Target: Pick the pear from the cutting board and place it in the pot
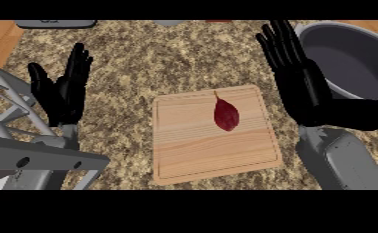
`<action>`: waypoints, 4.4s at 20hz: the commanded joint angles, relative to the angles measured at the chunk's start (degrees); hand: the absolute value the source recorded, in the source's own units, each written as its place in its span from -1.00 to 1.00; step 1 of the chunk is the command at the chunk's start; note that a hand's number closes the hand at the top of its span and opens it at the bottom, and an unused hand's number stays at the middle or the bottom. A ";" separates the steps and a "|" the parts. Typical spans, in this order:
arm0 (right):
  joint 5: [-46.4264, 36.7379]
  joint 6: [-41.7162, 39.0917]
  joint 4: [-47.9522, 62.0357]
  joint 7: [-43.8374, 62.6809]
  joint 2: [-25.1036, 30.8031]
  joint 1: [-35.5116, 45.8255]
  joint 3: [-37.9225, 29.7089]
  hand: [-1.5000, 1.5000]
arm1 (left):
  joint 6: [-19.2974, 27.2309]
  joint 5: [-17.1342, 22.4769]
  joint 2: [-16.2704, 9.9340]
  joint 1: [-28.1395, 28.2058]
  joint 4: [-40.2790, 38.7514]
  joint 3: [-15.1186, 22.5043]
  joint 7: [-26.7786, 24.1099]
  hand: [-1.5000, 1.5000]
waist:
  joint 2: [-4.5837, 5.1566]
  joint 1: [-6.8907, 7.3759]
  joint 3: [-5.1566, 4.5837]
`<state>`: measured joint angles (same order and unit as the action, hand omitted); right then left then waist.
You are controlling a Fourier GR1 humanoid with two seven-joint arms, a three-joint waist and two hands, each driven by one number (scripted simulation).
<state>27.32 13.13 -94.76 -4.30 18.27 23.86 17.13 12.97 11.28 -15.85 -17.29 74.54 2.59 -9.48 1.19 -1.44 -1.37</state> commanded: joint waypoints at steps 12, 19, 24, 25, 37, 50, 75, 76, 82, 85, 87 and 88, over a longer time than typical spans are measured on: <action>-10.53 5.68 11.39 -26.36 5.40 -19.48 -15.01 -1.00 | -6.01 18.29 -10.27 8.50 -4.00 12.99 -14.48 0.00 | -1.21 3.20 1.83; -13.97 5.05 8.08 -32.96 4.97 -21.91 -12.70 -1.00 | -0.27 23.15 -11.40 4.26 -5.23 20.09 -14.44 0.00 | -1.61 3.39 1.47; -21.41 4.84 8.39 -24.97 11.66 -25.88 -7.37 -1.00 | -0.17 25.99 -14.19 2.83 -5.95 22.83 -15.43 0.00 | -1.52 4.36 1.13; -23.13 3.57 8.42 -22.94 13.87 -26.82 -5.69 -1.00 | 1.12 25.73 -13.76 1.25 -5.75 23.37 -15.56 0.00 | -1.56 4.41 1.05; -32.55 -0.45 7.12 0.87 18.06 -21.62 4.49 -1.00 | 2.84 29.01 -13.99 -1.48 -8.28 29.07 -17.61 0.00 | -1.12 7.12 1.07; -39.30 -2.61 10.55 15.23 12.47 -15.61 12.54 -1.00 | 5.06 30.87 -13.36 -3.28 -9.19 29.42 -17.39 0.00 | -0.96 6.77 1.31; -50.06 5.62 21.94 16.29 2.68 -5.15 14.38 1.00 | 5.73 30.41 -13.65 -1.62 -7.25 29.39 -16.23 0.00 | -1.28 5.90 1.51; -50.37 6.07 21.89 16.57 2.20 -5.67 14.73 1.00 | 6.30 29.86 -13.14 -0.77 -8.14 29.03 -18.40 0.00 | -1.24 5.43 1.42; -53.11 9.03 24.81 14.99 -0.13 -3.98 15.21 1.00 | 6.35 29.60 -12.67 -1.00 -8.05 29.22 -17.78 0.00 | -1.14 5.35 1.41; -52.19 8.22 28.77 17.50 2.27 -0.78 10.77 1.00 | 6.13 29.34 -13.60 -0.92 -7.49 28.83 -18.22 0.00 | -0.93 6.15 1.39; -53.61 6.79 35.48 26.27 3.23 3.23 8.27 1.00 | 3.91 29.31 -14.06 -4.05 -7.30 29.12 -17.42 0.00 | -0.29 7.61 1.27; -53.40 6.27 37.85 29.22 4.91 5.48 5.89 1.00 | 1.59 29.89 -14.30 -3.71 -7.74 29.58 -18.39 0.00 | 0.28 8.86 1.13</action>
<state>-25.19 20.50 -64.46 16.88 20.73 23.82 27.71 6.56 36.64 -33.69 -27.42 69.27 35.41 -31.29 0.96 4.22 -1.27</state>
